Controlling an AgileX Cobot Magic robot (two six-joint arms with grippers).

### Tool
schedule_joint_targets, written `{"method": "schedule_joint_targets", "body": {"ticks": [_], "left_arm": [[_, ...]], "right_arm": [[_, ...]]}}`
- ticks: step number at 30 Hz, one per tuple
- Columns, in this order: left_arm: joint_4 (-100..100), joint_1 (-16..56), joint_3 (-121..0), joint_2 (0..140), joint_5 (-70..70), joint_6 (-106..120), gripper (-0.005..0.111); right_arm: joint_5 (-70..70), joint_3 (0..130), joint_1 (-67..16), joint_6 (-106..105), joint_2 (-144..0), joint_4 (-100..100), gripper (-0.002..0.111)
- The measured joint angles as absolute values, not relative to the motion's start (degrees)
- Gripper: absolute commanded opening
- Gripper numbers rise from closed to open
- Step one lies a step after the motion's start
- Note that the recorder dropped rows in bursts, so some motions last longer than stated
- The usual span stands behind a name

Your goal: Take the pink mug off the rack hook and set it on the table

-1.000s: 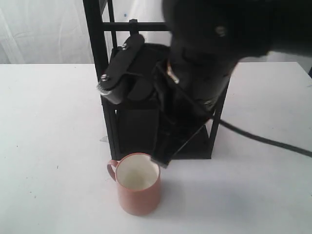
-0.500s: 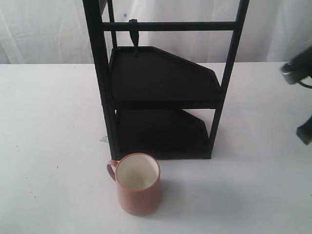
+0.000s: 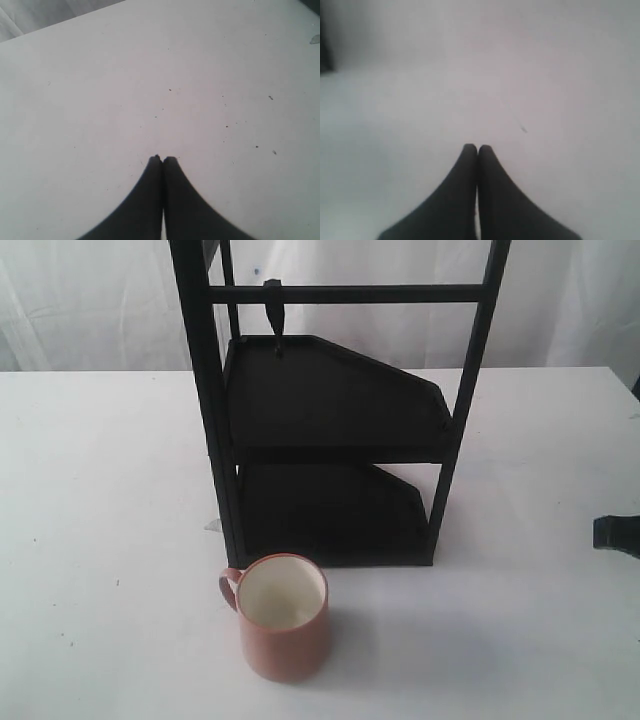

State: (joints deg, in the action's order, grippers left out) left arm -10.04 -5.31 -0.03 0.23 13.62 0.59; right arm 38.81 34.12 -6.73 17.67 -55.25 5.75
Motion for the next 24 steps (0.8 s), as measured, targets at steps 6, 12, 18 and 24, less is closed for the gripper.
{"method": "schedule_joint_targets", "body": {"ticks": [6, 12, 18, 24], "left_arm": [[-10.04, -5.31, -0.03, 0.23, 13.62, 0.59, 0.0], [-10.04, -5.31, -0.03, 0.23, 13.62, 0.59, 0.0], [-10.04, -5.31, -0.03, 0.23, 13.62, 0.59, 0.0], [-10.04, -5.31, -0.03, 0.23, 13.62, 0.59, 0.0]], "right_arm": [[33.81, 30.08, -7.36, 10.01, -31.81, -4.94, 0.0], [33.81, 30.08, -7.36, 9.87, -19.6, -5.29, 0.0], [27.69, 29.57, -2.79, 6.1, -11.43, -12.93, 0.0], [8.99, 29.44, 2.95, -13.07, -9.75, -16.58, 0.0]]}}
